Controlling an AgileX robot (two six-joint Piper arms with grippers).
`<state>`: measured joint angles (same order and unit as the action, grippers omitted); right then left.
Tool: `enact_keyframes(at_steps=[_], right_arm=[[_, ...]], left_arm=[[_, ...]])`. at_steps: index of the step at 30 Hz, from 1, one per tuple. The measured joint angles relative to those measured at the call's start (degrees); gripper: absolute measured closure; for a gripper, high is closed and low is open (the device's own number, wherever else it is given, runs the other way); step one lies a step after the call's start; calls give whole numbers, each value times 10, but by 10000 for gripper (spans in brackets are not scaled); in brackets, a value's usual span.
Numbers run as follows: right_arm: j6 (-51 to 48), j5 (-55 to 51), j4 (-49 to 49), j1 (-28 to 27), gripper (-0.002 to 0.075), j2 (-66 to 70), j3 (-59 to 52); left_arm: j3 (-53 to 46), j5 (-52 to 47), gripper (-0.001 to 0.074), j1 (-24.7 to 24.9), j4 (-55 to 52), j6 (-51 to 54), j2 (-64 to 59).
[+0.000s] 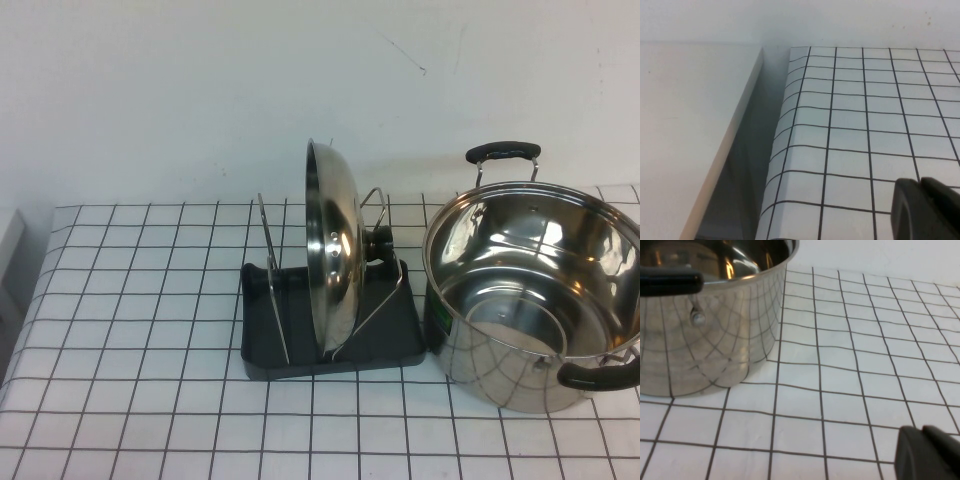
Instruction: Put pot lid on rack
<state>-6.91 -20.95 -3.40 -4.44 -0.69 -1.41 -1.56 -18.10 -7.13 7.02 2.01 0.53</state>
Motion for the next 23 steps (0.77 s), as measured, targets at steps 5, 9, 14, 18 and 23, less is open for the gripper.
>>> enact_keyframes(at_steps=[5,9,14,18,23], right_arm=[[0,0,0,0,728,0,0],[0,0,0,0,728,0,0],[0,0,0,0,728,0,0],[0,0,0,0,728,0,0],[0,0,0,0,728,0,0]], left_arm=[[0,0,737,0,0,-39,0],[1,0,737,0,-9,-39,0],[1,0,737,0,-12,-40,0],[1,0,737,0,-3,-41,0],[1,-1,737,0,7,-41,0]])
